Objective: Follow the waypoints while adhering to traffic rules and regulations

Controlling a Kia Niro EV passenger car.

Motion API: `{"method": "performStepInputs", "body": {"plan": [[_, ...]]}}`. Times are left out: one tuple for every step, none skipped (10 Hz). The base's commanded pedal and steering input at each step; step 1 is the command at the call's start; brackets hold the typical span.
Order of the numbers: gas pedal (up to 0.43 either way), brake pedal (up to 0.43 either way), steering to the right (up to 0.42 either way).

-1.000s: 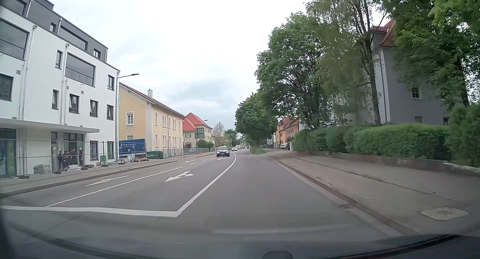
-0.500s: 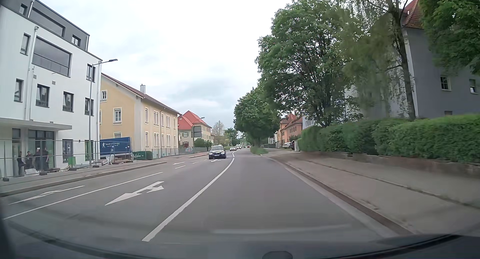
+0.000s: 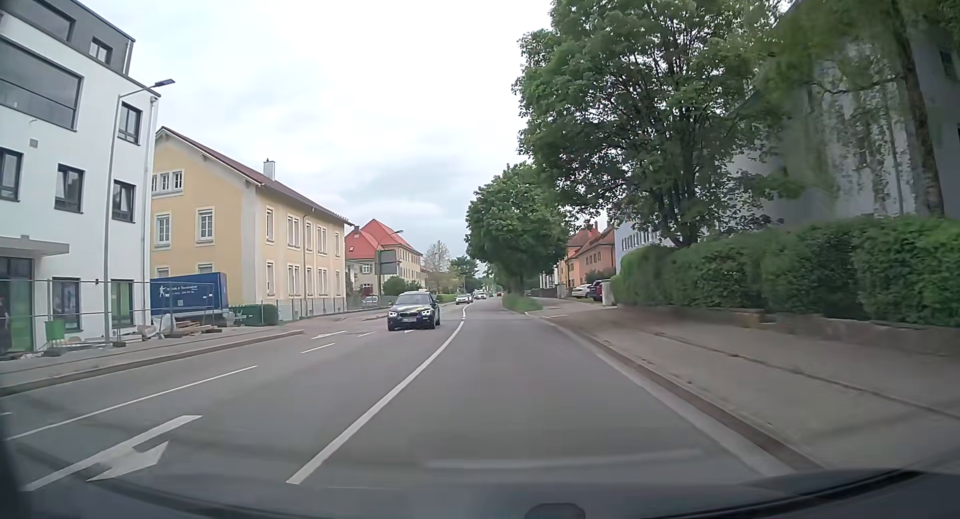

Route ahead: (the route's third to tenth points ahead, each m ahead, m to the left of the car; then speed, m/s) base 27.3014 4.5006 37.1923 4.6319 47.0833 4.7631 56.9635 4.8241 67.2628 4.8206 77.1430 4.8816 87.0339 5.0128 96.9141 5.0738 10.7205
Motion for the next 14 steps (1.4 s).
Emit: {"method": "performStepInputs", "body": {"plan": [[0.189,0.0,-0.013],[0.189,0.0,-0.013],[0.189,0.0,-0.013],[0.189,0.0,-0.012],[0.189,0.0,-0.012],[0.189,0.0,-0.012],[0.189,0.0,-0.012],[0.189,0.0,-0.012],[0.189,0.0,-0.012],[0.189,0.0,-0.012],[0.189,0.0,-0.012],[0.189,0.0,-0.011],[0.189,0.0,-0.01],[0.189,0.0,-0.01]]}}
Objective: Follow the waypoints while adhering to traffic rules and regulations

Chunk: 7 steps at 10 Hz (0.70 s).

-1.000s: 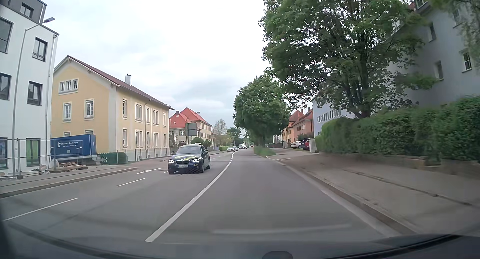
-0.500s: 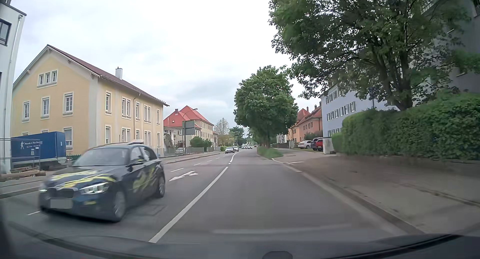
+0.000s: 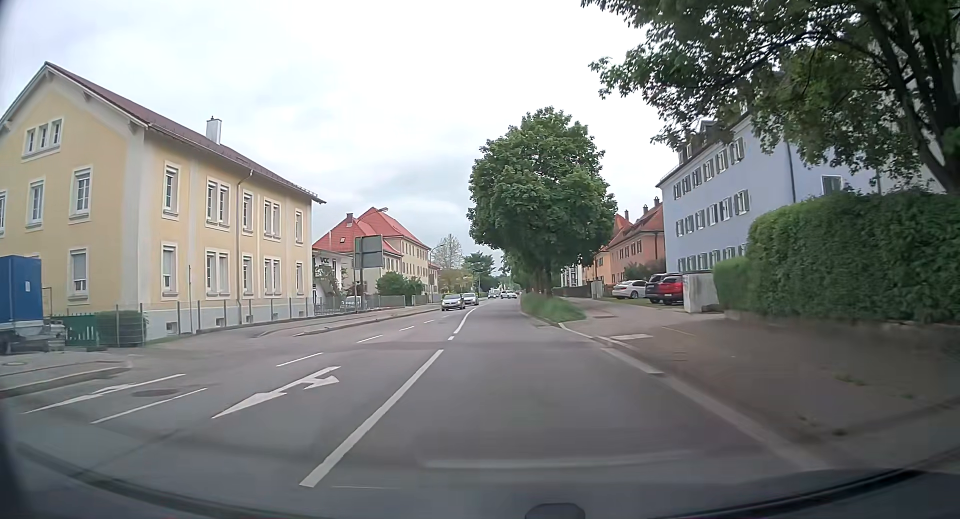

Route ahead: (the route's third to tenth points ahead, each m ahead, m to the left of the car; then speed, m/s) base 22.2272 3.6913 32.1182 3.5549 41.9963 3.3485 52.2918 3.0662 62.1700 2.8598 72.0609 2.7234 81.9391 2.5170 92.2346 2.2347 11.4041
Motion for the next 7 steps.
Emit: {"method": "performStepInputs", "body": {"plan": [[0.189,0.0,-0.01],[0.189,0.0,-0.011],[0.177,0.0,-0.011],[0.177,0.0,-0.011],[0.177,0.0,-0.011],[0.169,0.0,-0.011],[0.15,0.0,-0.011]]}}
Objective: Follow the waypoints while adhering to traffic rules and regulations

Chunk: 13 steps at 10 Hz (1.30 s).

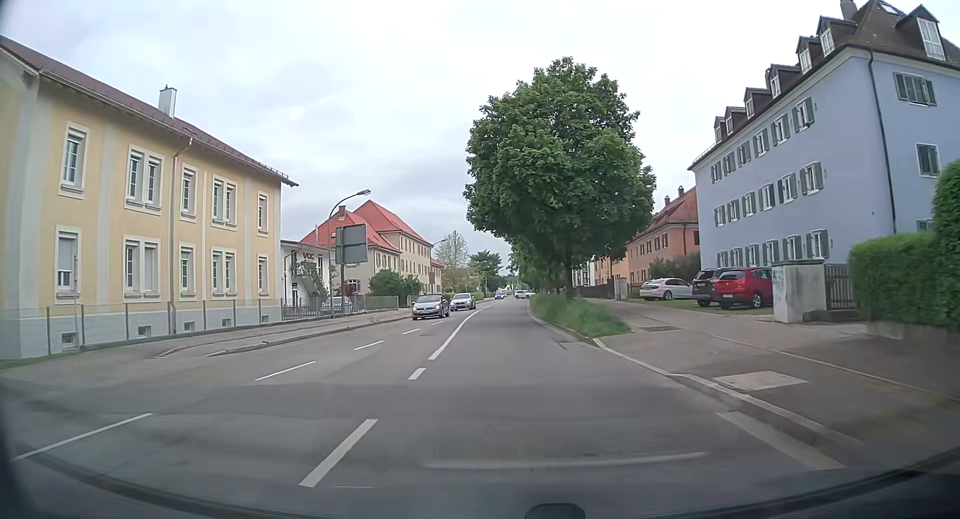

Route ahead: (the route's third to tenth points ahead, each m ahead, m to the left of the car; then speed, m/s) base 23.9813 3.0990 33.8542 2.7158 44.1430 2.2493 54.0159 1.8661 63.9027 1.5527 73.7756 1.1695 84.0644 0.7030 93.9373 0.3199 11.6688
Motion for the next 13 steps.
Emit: {"method": "performStepInputs", "body": {"plan": [[0.138,0.0,-0.011],[0.13,0.0,-0.011],[0.118,0.0,-0.011],[0.11,0.0,-0.011],[0.11,0.0,-0.011],[0.11,0.0,-0.011],[0.098,0.0,-0.011],[0.079,0.0,-0.011],[0.087,0.0,-0.009],[0.087,0.0,-0.007],[0.087,0.0,-0.005],[0.087,0.0,-0.005],[0.087,0.0,-0.005]]}}
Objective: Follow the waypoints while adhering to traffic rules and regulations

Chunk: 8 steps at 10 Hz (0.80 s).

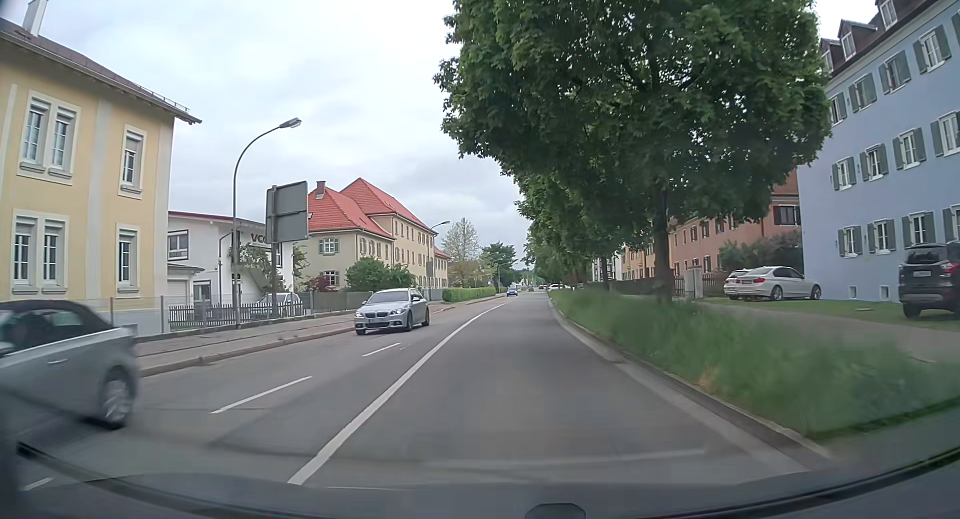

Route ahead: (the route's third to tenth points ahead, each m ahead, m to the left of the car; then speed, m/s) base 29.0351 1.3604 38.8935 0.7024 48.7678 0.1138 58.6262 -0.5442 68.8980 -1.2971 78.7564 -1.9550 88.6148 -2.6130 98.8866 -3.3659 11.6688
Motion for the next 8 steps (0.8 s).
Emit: {"method": "performStepInputs", "body": {"plan": [[0.098,0.0,-0.004],[0.11,0.0,-0.004],[0.11,0.0,-0.002],[0.11,0.0,0.002],[0.11,0.0,0.003],[0.11,0.0,0.003],[0.11,0.0,0.003],[0.11,0.0,0.003]]}}
